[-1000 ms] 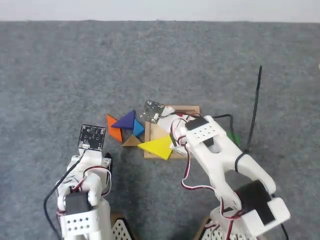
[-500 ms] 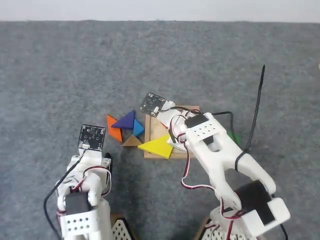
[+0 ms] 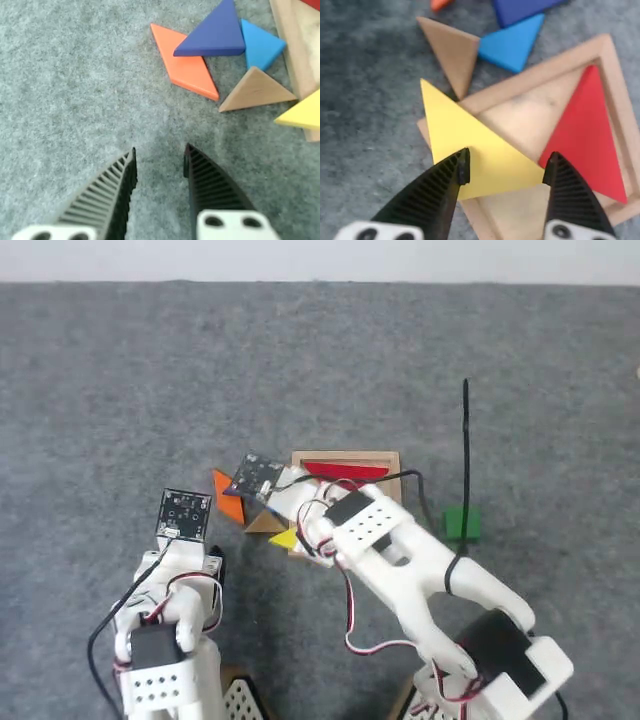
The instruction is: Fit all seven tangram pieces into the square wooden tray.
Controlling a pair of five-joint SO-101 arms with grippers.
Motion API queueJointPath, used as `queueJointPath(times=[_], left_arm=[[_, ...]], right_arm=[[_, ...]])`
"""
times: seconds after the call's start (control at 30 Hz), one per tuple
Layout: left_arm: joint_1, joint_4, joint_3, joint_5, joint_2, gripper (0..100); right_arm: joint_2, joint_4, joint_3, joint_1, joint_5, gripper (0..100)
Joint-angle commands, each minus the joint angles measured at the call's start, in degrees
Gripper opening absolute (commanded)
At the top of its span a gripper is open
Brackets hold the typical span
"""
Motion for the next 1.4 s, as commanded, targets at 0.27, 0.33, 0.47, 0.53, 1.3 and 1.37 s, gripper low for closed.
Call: queueJointPath(times=[0.27,0.33,0.47,0.53,1.3,1.37], left_arm=[[-0.09,0.44,-0.57,0.35,-0.88,15],[-0.09,0.44,-0.57,0.35,-0.88,15],[-0.09,0.44,-0.57,0.35,-0.88,15],[-0.09,0.44,-0.57,0.35,-0.88,15],[-0.09,0.44,-0.57,0.35,-0.88,15],[-0.09,0.44,-0.57,0.35,-0.88,15]], right_arm=[[-3.3,-1.54,2.29,-2.51,5.27,25.7],[-3.3,-2.24,2.29,-1.27,5.63,25.7],[-3.3,-2.51,0.18,2.42,5.71,25.7],[-3.3,-2.51,-1.32,3.91,5.71,25.7],[-4.0,0.4,0.88,17.63,4.48,25.7],[0.31,-0.48,-0.53,16.92,4.48,25.7]])
